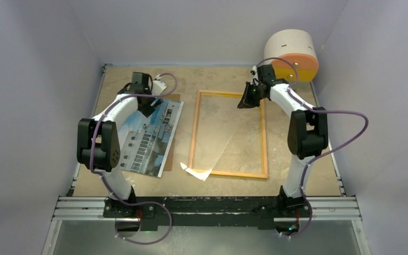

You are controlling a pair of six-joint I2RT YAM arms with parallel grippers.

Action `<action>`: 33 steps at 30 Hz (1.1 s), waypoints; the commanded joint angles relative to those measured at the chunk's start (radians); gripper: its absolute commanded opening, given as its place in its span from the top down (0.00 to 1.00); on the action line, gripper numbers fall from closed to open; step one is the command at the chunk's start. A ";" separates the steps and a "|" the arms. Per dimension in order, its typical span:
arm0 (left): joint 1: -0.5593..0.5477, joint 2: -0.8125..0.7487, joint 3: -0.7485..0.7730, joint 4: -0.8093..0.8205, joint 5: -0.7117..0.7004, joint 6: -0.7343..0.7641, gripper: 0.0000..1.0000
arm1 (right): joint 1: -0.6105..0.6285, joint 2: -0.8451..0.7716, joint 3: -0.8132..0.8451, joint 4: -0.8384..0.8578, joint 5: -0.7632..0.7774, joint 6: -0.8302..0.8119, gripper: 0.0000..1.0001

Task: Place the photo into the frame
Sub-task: Place the photo frame item at the center of the board.

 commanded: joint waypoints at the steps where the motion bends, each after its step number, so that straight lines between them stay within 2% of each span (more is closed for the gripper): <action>1: -0.087 0.003 -0.004 -0.001 -0.004 -0.006 0.21 | 0.006 0.062 0.111 -0.152 0.132 -0.087 0.83; 6: -0.142 0.068 0.030 0.022 -0.054 0.019 0.21 | 0.004 0.064 0.103 -0.126 0.212 -0.026 0.31; 9: -0.145 0.093 0.029 0.036 -0.064 0.023 0.21 | -0.001 0.022 0.055 -0.096 0.259 0.022 0.09; 11: -0.145 0.098 0.015 0.049 -0.065 0.023 0.21 | -0.001 -0.005 0.024 -0.090 0.260 0.027 0.02; 14: -0.145 0.096 -0.008 0.069 -0.062 0.018 0.21 | -0.002 -0.083 -0.077 -0.041 0.270 0.061 0.01; 20: -0.145 0.087 -0.030 0.082 -0.049 0.004 0.21 | 0.037 -0.265 -0.373 0.053 0.135 0.172 0.01; 26: -0.145 0.091 -0.035 0.069 -0.028 -0.014 0.21 | 0.160 -0.436 -0.636 0.229 0.031 0.349 0.01; 29: -0.145 0.093 -0.042 0.070 -0.026 -0.020 0.21 | 0.222 -0.470 -0.734 0.347 0.027 0.464 0.01; 33: -0.146 0.092 -0.054 0.069 -0.008 -0.024 0.21 | 0.239 -0.472 -0.827 0.499 0.025 0.580 0.05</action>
